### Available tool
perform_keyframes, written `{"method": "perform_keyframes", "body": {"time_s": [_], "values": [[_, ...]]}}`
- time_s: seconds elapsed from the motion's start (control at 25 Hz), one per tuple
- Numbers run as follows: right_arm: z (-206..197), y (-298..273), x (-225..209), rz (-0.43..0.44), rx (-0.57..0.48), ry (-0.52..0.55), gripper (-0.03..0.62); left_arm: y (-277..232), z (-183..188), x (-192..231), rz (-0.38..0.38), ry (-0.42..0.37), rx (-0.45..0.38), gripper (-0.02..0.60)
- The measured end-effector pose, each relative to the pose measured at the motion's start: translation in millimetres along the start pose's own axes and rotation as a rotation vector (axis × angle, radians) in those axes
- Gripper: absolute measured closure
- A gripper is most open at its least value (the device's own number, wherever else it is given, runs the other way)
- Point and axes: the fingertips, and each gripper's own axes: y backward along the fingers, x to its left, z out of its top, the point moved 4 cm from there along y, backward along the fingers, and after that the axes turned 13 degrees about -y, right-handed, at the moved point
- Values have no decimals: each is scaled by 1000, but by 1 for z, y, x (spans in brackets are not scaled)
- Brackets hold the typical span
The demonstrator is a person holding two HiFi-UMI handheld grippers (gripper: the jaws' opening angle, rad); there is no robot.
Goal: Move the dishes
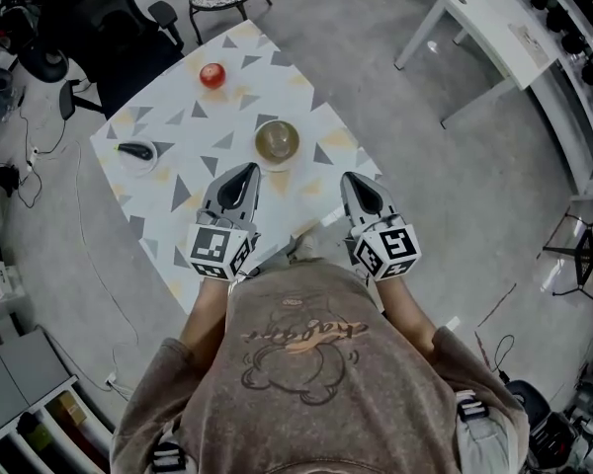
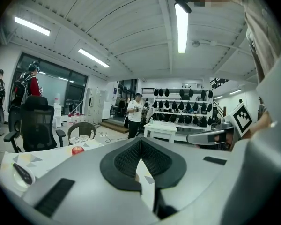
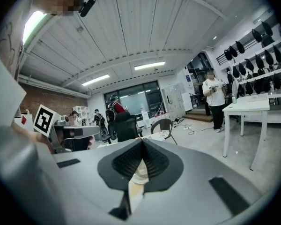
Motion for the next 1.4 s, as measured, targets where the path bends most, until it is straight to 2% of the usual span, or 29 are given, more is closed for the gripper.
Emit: {"method": "perform_keyframes", "body": {"time_s": [0.48,0.52,0.56,0.88,1.08,1.4], "values": [[-3,1,6,-52,-32,-4,588,-7,-11,12,-19,-6,-9,558],[-3,1,5,-55,-32,-3,588,-8,-12,12,-19,-6,-7,545],[-3,2,5,-58,-33,-3,588,-10,-13,13,-20,-6,-5,501],[-3,-1,2,-72,-24,-2,588,-30,-22,19,-38,-17,-8,281],[-5,-2,-1,-87,-13,-8,588,-51,-36,22,-63,-37,16,253],[-7,-3,-7,-108,-1,-10,588,-84,-71,21,-100,-89,62,252]]}}
